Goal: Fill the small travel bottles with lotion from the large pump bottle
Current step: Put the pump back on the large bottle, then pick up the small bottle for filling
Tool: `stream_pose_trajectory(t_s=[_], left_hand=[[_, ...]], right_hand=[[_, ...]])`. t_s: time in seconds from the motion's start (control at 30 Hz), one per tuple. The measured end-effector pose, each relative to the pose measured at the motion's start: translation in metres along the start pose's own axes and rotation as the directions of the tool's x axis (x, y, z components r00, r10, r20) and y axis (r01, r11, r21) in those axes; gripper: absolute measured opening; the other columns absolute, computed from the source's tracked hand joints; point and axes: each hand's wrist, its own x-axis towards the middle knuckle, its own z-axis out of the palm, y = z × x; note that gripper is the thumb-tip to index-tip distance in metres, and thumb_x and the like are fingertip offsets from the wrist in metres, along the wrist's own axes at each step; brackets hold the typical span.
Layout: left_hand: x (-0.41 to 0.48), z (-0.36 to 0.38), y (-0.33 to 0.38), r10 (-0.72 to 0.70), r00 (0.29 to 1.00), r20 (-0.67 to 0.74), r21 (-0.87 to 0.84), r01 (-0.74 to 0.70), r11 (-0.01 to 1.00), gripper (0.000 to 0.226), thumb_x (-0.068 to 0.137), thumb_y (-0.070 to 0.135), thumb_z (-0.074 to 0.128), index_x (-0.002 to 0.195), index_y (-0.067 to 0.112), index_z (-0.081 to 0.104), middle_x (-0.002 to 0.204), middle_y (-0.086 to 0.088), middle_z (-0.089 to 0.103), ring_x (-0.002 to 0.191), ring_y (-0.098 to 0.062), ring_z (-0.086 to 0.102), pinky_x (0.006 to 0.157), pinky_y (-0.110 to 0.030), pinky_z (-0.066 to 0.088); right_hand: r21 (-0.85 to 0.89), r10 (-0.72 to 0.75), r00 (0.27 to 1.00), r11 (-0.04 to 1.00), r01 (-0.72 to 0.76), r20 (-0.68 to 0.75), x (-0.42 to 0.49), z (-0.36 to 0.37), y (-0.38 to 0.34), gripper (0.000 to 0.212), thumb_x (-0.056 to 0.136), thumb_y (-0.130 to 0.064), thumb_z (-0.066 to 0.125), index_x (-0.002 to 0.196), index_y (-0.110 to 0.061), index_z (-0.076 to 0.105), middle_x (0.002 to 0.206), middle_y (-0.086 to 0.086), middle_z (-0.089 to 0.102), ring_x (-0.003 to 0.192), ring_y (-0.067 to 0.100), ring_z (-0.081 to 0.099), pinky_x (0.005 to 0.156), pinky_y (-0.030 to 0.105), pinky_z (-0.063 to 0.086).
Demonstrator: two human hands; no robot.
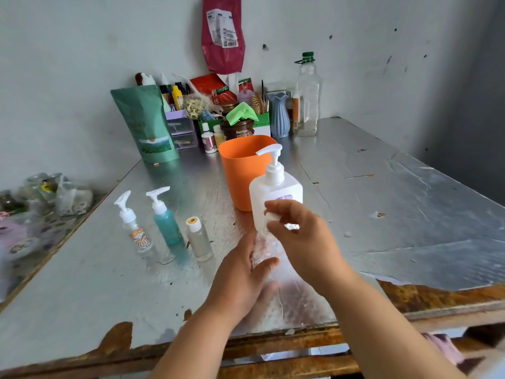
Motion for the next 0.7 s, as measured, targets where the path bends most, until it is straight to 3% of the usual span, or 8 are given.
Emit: stream_pose_trajectory(t_s=[0.07,0.13,0.27,0.37,0.43,0.53,0.6,0.7], left_hand=[[0.0,0.0,0.0,-0.004,1.0,0.0,-0.018,0.004,1.0,0.055,0.092,0.042,0.059,0.141,0.045,0.034,0.131,0.033,0.043,0.121,0.012,0.039,0.098,-0.016,0.034],[0.0,0.0,-0.001,-0.023,1.0,0.007,-0.038,0.023,0.999,0.048,0.092,0.04,0.06,0.134,0.049,0.038,0.126,0.035,0.048,0.119,0.008,0.046,0.099,-0.02,0.039],[-0.001,0.0,-0.003,-0.071,0.997,-0.023,-0.112,0.068,0.991,0.042,0.089,0.041,0.065,0.126,0.048,0.046,0.12,0.028,0.062,0.112,0.002,0.059,0.098,-0.034,0.049],[-0.001,0.0,-0.002,-0.075,0.997,-0.028,-0.112,0.072,0.991,0.049,0.087,0.047,0.063,0.132,0.041,0.045,0.13,0.024,0.059,0.118,-0.001,0.056,0.1,-0.035,0.049],[-0.001,0.0,-0.002,-0.077,0.997,-0.033,-0.107,0.073,0.992,0.053,0.086,0.05,0.061,0.135,0.038,0.043,0.134,0.022,0.056,0.122,-0.002,0.054,0.102,-0.035,0.048],[-0.001,-0.001,0.0,-0.078,0.996,-0.052,-0.121,0.071,0.99,0.054,0.083,0.058,0.058,0.132,0.04,0.044,0.131,0.024,0.058,0.119,-0.001,0.056,0.099,-0.034,0.05],[-0.001,-0.002,0.001,-0.089,0.993,-0.078,-0.143,0.077,0.987,0.049,0.084,0.056,0.059,0.129,0.042,0.045,0.125,0.027,0.059,0.115,0.0,0.058,0.094,-0.03,0.052],[0.001,-0.01,0.013,-0.081,0.981,-0.176,-0.12,0.061,0.991,0.045,0.089,0.048,0.059,0.131,0.039,0.044,0.125,0.026,0.058,0.114,0.001,0.057,0.092,-0.026,0.051]], right_hand=[[0.135,0.003,0.994,0.991,0.012,-0.11,0.002,-0.005,-0.003,0.023,0.092,-0.017,0.061,0.106,-0.034,0.066,0.097,-0.013,0.069,0.082,-0.008,0.06,0.068,0.001,0.042],[0.124,0.006,0.979,0.992,0.019,-0.204,0.005,-0.013,-0.002,0.018,0.093,-0.021,0.061,0.104,-0.034,0.064,0.095,-0.014,0.068,0.082,-0.007,0.06,0.065,0.002,0.043],[-0.378,0.058,0.985,0.918,-0.117,-0.163,0.004,-0.031,0.017,0.024,0.09,-0.024,0.057,0.114,-0.028,0.06,0.093,-0.014,0.065,0.083,0.006,0.061,0.066,0.016,0.044],[-0.568,0.156,0.986,0.808,-0.158,-0.052,0.001,-0.035,0.029,0.03,0.087,-0.021,0.059,0.116,-0.025,0.06,0.095,-0.011,0.066,0.08,0.009,0.06,0.063,0.019,0.044],[-0.648,0.201,0.979,0.749,-0.137,0.025,0.001,-0.035,0.034,0.035,0.085,-0.024,0.066,0.12,-0.025,0.059,0.107,-0.008,0.067,0.088,0.011,0.061,0.073,0.023,0.048],[-0.593,0.148,0.989,0.798,-0.108,0.02,0.007,-0.04,0.019,0.029,0.089,-0.031,0.065,0.117,-0.022,0.062,0.107,-0.007,0.068,0.094,0.014,0.062,0.075,0.024,0.046],[-0.462,0.05,0.995,0.883,-0.085,-0.087,0.018,-0.045,-0.005,0.013,0.094,-0.032,0.056,0.101,-0.025,0.064,0.086,-0.012,0.065,0.079,0.014,0.059,0.063,0.024,0.043],[-0.33,-0.053,0.984,0.944,-0.006,-0.171,0.048,-0.047,-0.047,0.016,0.096,-0.031,0.048,0.092,-0.021,0.059,0.073,-0.01,0.057,0.069,0.014,0.052,0.061,0.028,0.038]])
